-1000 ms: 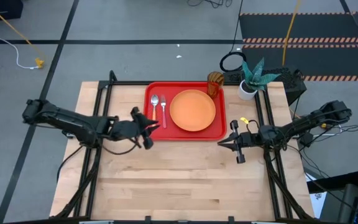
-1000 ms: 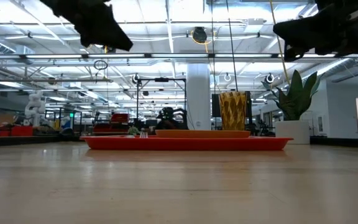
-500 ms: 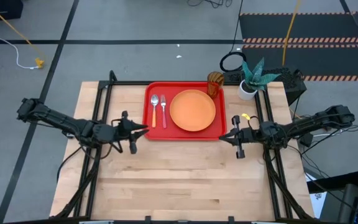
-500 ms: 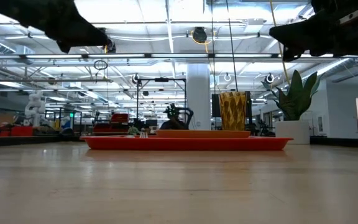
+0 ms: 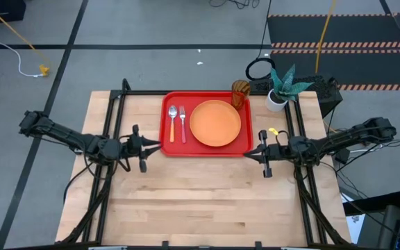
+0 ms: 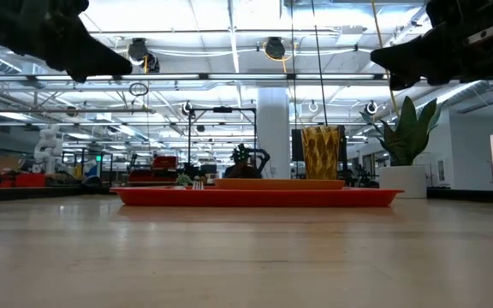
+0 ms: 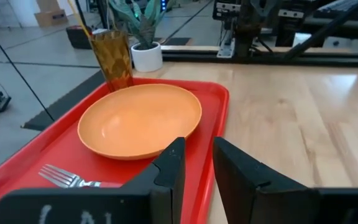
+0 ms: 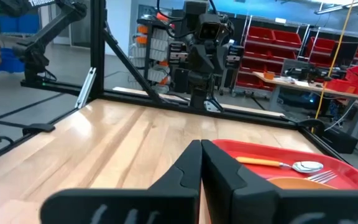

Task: Pick and place plate/cup/fork/spoon on tray
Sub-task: Return to Home Position

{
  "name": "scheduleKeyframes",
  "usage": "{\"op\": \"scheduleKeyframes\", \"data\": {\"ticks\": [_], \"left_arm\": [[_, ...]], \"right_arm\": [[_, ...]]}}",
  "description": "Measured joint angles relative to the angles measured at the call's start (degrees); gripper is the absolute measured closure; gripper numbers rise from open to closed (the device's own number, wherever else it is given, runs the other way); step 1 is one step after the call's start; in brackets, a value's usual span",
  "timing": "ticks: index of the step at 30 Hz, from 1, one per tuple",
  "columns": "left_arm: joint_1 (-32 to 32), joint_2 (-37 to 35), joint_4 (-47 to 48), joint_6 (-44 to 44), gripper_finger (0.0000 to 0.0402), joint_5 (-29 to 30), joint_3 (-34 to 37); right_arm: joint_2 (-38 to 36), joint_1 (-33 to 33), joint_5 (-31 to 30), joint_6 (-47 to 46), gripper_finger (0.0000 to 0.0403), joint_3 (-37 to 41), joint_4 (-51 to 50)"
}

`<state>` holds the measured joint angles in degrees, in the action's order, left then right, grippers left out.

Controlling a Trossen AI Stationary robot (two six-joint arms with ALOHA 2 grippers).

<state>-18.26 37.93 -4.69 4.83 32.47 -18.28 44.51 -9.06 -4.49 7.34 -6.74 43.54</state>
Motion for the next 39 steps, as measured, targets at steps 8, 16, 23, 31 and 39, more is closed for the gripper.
{"op": "scheduleKeyframes", "data": {"ticks": [8, 16, 23, 31, 39], "left_arm": [[0.0, -4.53, -1.29, -0.06, 0.0316, -0.18, 5.23], [0.0, -12.37, -2.84, -4.33, 0.0316, -3.75, 9.7], [0.0, -19.75, -2.76, -5.52, 0.0316, -4.18, 14.76], [0.0, -26.95, -2.81, -9.23, 0.0325, -7.74, 17.06], [0.08, -34.29, 0.67, -13.27, 0.0396, -11.89, 17.25]], "right_arm": [[-2.34, -0.02, 0.02, -0.26, 0.0403, 5.23, 5.82], [-5.11, -0.02, -0.18, -2.09, 0.0403, 5.51, 3.99], [-9.14, -0.02, 0.04, -0.29, 0.0403, 5.62, 3.14], [-17.18, -0.02, 0.21, -2.52, 0.0403, 5.68, -8.27], [-26.11, -0.02, 0.26, -3.68, 0.0403, 5.69, -18.8]]}}
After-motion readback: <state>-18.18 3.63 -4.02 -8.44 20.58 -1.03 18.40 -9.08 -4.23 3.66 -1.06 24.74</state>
